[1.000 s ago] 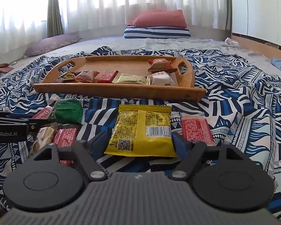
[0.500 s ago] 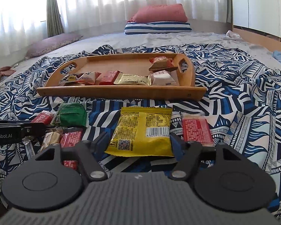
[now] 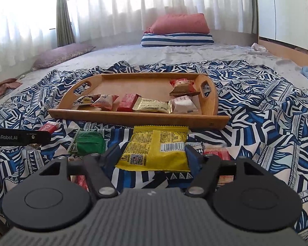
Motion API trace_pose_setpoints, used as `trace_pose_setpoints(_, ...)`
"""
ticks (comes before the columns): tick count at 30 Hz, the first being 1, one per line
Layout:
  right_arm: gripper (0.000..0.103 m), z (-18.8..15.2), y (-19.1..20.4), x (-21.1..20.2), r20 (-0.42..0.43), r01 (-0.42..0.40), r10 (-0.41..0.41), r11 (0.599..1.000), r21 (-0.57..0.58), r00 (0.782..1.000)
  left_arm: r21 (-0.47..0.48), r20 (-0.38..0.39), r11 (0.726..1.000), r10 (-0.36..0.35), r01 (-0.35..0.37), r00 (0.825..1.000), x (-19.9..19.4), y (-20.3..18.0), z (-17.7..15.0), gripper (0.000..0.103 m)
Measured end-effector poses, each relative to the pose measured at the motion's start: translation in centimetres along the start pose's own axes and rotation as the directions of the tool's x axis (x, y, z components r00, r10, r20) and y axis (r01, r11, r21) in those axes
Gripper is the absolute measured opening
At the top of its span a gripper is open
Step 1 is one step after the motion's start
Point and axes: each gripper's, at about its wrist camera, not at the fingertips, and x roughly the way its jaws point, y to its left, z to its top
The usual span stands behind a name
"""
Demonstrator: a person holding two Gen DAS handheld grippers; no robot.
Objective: Organize snacks
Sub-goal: 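Carry the Biscoff packet with the left tool while the right tool carries the yellow packet to the tray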
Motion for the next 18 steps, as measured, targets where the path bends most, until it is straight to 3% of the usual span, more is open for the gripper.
trace_pose_setpoints(18,0.069,6.4,0.6,3.6,0.020,0.002,-0.002,1.000,-0.016,1.000,0.020,0.062,0.998,-0.055,0.054,0.997,3.1,-1.2,7.8,0.030)
